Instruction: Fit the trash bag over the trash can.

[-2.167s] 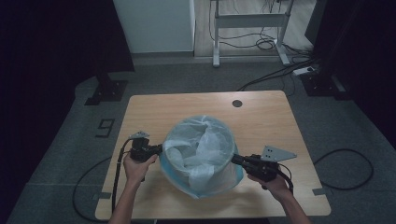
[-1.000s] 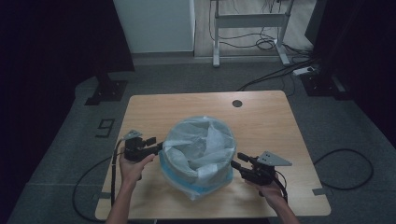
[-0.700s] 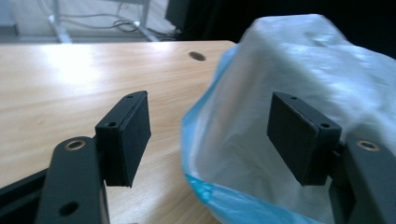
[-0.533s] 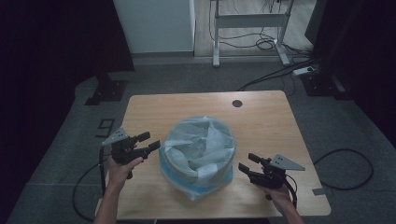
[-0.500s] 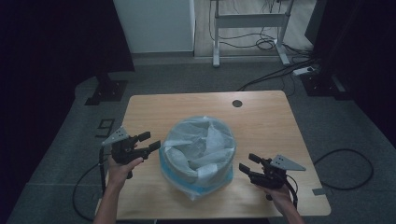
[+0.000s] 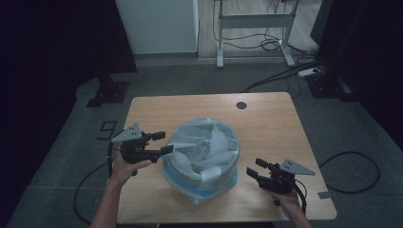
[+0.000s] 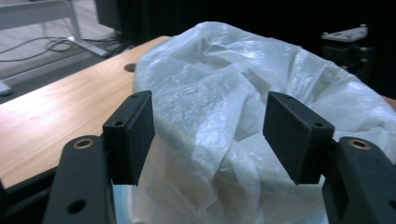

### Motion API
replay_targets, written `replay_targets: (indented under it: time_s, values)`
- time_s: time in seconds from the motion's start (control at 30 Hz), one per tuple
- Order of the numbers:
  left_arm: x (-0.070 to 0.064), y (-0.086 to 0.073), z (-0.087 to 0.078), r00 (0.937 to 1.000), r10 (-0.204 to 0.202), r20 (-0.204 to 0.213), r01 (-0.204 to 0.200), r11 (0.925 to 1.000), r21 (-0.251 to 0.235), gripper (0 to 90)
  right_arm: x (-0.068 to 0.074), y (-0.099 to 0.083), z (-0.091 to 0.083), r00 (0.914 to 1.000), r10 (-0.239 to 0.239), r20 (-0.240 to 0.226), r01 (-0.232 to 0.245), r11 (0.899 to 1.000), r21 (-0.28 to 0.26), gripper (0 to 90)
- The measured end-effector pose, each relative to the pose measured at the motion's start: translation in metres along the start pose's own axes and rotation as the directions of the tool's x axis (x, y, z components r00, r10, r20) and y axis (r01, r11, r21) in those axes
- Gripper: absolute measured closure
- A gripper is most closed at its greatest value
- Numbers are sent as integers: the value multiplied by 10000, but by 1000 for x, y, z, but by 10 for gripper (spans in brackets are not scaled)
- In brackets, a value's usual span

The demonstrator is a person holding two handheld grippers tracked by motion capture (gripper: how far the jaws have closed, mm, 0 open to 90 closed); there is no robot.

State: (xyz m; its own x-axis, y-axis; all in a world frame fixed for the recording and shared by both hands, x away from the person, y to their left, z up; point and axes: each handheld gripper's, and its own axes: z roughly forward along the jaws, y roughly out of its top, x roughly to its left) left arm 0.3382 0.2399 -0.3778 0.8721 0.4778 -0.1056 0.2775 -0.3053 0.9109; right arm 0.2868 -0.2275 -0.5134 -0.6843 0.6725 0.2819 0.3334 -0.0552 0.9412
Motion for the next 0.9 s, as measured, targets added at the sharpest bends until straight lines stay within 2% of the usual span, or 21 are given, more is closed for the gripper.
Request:
replay_targets:
  time_s: [0.17, 0.27, 0.33, 0.5, 0.67, 0.8, 0.9]
  values:
    - [5, 6, 3, 9980, 140, 611, -150, 9998, 157, 344, -3, -1, -1, 9999, 163, 44, -163, 9999, -15, 372]
    - [10, 16, 7, 9948, 297, 974, -319, 9993, 215, 354, -5, -2, -1, 9998, 190, 43, -190, 9998, -26, 380]
    - [13, 21, 10, 9939, 291, 1068, -321, 9991, 268, 372, -5, -2, -1, 9998, 195, 9, -195, 9998, -25, 387]
    - [20, 36, 25, 9884, 316, 1486, -431, 9963, 744, 398, -6, -2, -2, 9998, 190, -16, -190, 9998, -51, 394]
    - [21, 47, 39, 9829, 351, 1810, -566, 9918, 1146, 439, -9, -2, -6, 9995, 309, 8, -308, 9995, -102, 405]
    - [19, 53, 51, 9784, 430, 2020, -756, 9848, 1563, 473, -10, -2, -7, 9994, 358, -3, -358, 9992, -160, 406]
    - [15, 56, 61, 9761, 532, 2105, -977, 9734, 2070, 497, -9, -2, -7, 9994, 348, -24, -349, 9993, -162, 407]
